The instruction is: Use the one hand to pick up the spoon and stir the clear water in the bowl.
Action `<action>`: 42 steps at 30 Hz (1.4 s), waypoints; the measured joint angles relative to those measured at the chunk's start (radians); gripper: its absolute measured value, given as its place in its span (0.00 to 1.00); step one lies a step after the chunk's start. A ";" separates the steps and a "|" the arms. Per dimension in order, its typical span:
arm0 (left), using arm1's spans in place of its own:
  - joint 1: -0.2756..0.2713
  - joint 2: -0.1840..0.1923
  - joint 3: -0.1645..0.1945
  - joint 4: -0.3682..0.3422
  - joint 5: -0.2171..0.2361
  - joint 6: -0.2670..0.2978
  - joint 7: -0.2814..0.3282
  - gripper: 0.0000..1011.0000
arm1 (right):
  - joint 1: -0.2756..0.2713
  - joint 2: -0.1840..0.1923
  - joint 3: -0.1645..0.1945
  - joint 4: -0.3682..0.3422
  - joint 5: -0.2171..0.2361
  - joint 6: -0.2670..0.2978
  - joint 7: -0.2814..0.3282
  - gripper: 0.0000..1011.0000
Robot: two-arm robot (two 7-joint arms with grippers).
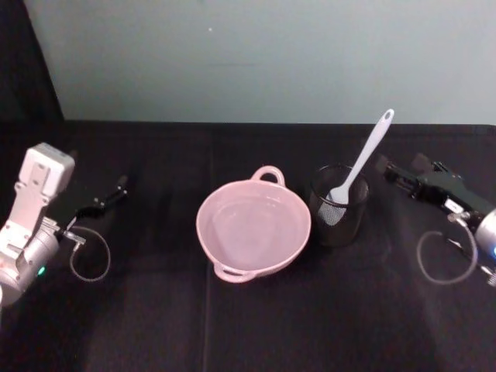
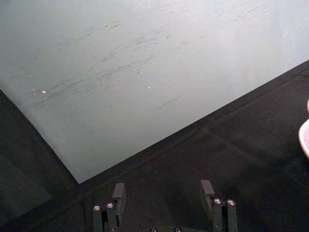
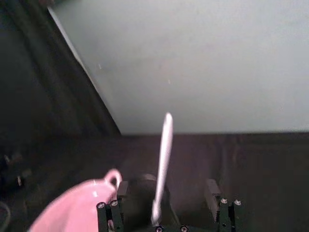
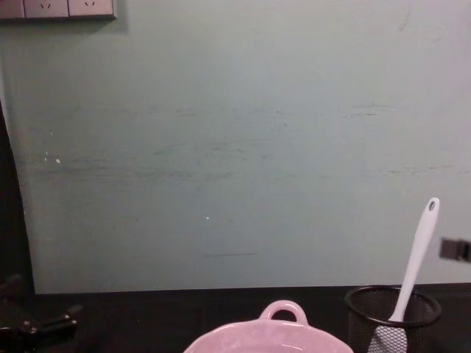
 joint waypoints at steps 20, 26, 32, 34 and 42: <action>0.000 0.000 0.000 0.000 0.000 0.000 0.000 1.00 | 0.047 0.041 -0.067 0.096 -0.284 -0.154 -0.133 0.99; 0.000 0.000 0.000 0.000 0.000 0.000 0.000 1.00 | 0.106 -0.009 -0.108 0.222 -0.394 -0.296 -0.133 0.99; 0.000 0.000 0.000 0.000 0.000 0.000 0.000 1.00 | 0.152 -0.059 -0.128 0.351 -0.436 -0.380 -0.100 0.99; 0.000 0.000 0.000 0.000 0.000 0.000 0.000 1.00 | 0.157 -0.068 -0.129 0.367 -0.440 -0.387 -0.098 0.99; 0.000 0.000 0.000 0.000 0.000 0.000 0.000 1.00 | 0.155 -0.063 -0.128 0.357 -0.439 -0.386 -0.098 0.99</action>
